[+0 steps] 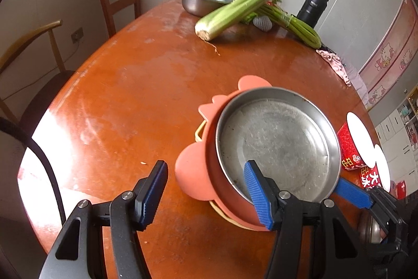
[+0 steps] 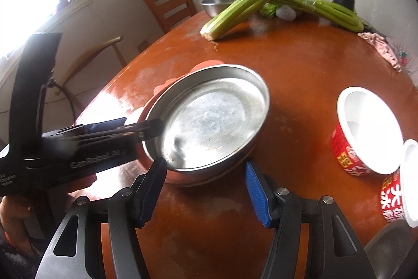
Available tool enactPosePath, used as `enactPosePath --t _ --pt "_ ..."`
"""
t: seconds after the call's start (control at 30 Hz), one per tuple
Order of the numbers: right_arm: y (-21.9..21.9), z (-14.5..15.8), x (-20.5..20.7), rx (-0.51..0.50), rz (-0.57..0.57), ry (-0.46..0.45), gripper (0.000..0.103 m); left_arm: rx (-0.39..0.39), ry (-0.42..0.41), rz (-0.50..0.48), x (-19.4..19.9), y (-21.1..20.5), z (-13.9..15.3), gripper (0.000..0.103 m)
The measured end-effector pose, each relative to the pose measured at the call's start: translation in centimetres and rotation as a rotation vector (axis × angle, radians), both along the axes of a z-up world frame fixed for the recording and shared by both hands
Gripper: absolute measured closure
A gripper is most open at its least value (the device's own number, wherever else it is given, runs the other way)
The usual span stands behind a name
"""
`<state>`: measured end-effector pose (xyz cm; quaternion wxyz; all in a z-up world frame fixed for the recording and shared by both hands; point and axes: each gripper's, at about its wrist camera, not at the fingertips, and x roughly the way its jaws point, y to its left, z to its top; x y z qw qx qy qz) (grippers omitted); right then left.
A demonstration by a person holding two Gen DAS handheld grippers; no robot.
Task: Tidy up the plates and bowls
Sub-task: 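Lower the metal tray onto the orange bear plate and open the left tool, then move the left tool to the deep steel basin's rim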
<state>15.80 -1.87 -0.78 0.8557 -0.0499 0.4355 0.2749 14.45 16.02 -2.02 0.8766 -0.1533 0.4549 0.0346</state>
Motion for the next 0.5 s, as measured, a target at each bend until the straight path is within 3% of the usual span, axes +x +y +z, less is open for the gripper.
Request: enactPosePath --t 0.5 --pt "-1.9 3.0 -1.8 0.03 -0.058 -0.105 0.04 0.019 -0.095 -0.023 -2.5 -1.5 3.1 0.042"
